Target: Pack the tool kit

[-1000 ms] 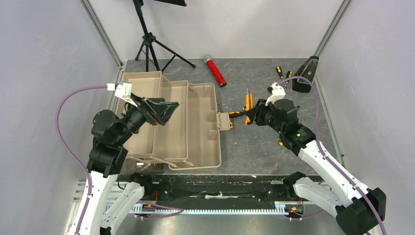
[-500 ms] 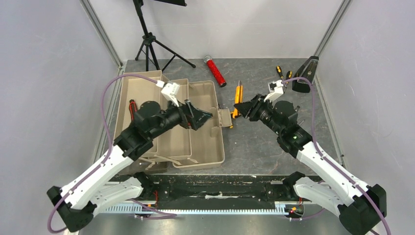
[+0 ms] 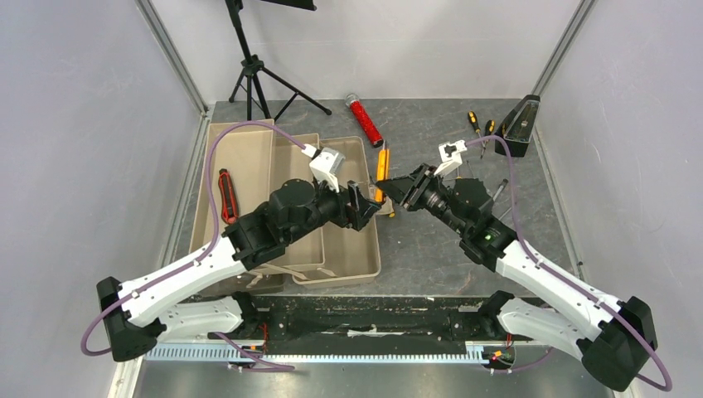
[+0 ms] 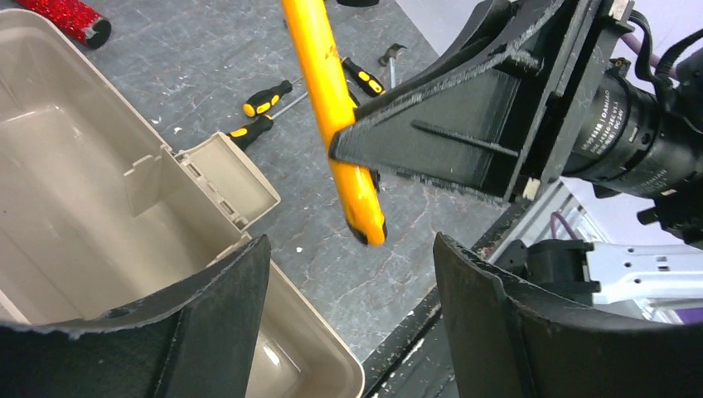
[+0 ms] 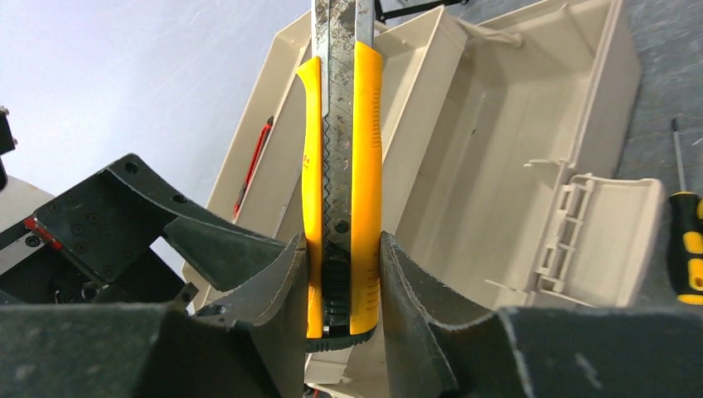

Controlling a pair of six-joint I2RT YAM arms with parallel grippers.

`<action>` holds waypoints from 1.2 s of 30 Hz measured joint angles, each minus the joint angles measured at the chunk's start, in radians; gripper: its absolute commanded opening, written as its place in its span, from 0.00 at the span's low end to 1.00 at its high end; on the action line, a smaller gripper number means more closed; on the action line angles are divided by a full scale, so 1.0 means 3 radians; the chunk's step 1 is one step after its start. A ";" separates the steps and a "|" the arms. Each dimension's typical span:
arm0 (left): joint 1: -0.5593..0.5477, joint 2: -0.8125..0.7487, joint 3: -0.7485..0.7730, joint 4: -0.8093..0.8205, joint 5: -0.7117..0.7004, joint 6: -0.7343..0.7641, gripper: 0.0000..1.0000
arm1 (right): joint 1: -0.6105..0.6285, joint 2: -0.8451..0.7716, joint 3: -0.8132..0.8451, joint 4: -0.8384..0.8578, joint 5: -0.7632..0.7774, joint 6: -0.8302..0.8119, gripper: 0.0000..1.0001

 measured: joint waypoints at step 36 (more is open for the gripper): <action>0.0128 -0.0303 0.0866 -0.1804 -0.1864 0.0280 0.02 | 0.0013 -0.0051 0.0022 -0.0275 0.0272 -0.0640 0.98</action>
